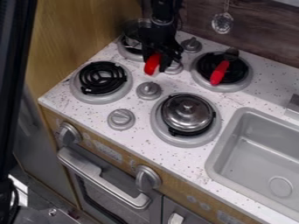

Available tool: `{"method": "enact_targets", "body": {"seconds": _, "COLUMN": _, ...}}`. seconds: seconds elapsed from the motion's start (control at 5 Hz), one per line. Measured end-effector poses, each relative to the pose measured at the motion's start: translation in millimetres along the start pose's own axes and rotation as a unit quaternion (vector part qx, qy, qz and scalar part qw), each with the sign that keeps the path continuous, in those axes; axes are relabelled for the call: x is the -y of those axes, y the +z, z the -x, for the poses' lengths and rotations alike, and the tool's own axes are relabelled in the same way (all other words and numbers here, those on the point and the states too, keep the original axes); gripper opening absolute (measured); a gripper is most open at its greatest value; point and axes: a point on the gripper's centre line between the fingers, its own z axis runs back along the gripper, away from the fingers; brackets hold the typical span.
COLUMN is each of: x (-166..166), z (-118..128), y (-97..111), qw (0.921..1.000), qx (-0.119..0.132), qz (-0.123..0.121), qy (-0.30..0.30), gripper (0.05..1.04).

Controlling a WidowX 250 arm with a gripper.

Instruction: Put the red object of the left burner in the upper left side of the silver pot

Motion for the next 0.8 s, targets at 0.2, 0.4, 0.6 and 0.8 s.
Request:
{"method": "enact_targets", "body": {"seconds": 0.2, "x": 23.4, "z": 5.3, "y": -24.5, "qw": 0.9995, "qx": -0.024, "qz": 0.012, "qy": -0.018, "gripper": 0.577}}
{"method": "enact_targets", "body": {"seconds": 0.4, "x": 29.1, "z": -0.8, "y": -32.5, "qw": 0.9992, "qx": -0.029, "qz": 0.012, "qy": -0.024, "gripper": 0.577}}
{"method": "enact_targets", "body": {"seconds": 0.6, "x": 30.4, "z": -0.4, "y": -33.7, "qw": 0.9992, "qx": -0.031, "qz": 0.016, "qy": -0.020, "gripper": 0.628}}
{"method": "enact_targets", "body": {"seconds": 0.8, "x": 30.2, "z": 7.3, "y": -30.8, "qw": 0.9996, "qx": -0.028, "qz": 0.007, "qy": 0.000, "gripper": 0.913}}
